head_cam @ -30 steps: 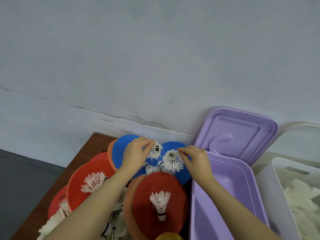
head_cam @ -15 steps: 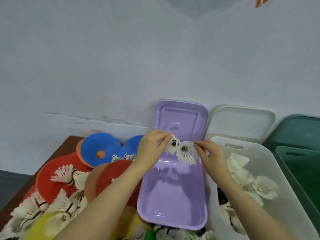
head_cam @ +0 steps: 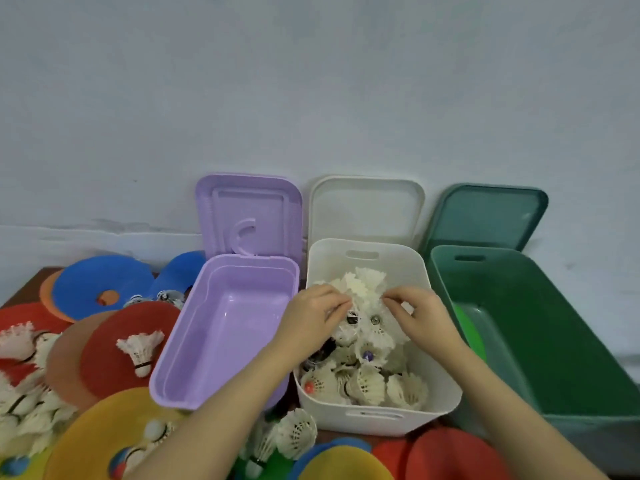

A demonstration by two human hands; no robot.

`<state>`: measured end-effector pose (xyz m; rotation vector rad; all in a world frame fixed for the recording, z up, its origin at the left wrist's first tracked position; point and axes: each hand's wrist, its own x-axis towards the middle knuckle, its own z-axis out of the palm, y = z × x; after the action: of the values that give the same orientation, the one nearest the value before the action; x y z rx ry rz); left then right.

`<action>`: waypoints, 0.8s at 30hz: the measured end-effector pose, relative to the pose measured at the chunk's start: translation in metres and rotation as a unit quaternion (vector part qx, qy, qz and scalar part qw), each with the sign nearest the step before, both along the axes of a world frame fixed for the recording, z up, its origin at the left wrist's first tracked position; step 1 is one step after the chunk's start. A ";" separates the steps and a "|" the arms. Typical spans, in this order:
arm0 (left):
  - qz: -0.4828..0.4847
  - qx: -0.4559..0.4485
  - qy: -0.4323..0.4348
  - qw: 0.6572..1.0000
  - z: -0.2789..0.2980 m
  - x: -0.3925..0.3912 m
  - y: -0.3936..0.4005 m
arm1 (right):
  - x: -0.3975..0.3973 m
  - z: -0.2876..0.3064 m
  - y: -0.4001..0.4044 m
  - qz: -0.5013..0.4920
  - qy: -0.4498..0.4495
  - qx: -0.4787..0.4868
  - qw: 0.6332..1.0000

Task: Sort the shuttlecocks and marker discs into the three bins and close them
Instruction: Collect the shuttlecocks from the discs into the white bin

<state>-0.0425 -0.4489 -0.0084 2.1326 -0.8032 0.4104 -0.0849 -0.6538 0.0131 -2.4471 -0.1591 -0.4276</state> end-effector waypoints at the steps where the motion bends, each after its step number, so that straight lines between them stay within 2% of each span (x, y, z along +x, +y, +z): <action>1: -0.005 0.020 -0.010 1.000 -0.005 -0.004 0.001 | -0.005 -0.003 -0.002 0.013 0.024 -0.001 1.000; 5: -0.053 0.113 0.025 0.992 -0.016 -0.024 0.005 | -0.017 -0.018 -0.006 0.076 0.130 0.004 0.989; 7: -0.043 0.139 0.039 0.989 -0.019 -0.032 0.008 | -0.019 -0.023 -0.004 0.096 0.155 -0.010 0.983; 13: 0.049 0.175 -0.035 0.983 -0.010 -0.045 0.032 | -0.015 -0.017 0.023 0.126 0.098 -0.044 0.986; 17: 0.100 0.180 -0.036 0.978 -0.001 -0.045 0.060 | -0.003 -0.009 0.056 0.148 0.055 -0.050 0.986; 24: 0.158 0.208 -0.017 0.965 0.006 -0.032 0.140 | 0.025 0.003 0.133 0.191 0.047 -0.040 0.980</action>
<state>-0.0746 -0.3089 -0.0025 2.6682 -0.6059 0.4764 -0.0596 -0.5210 0.0156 -2.4329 -0.6046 -0.1366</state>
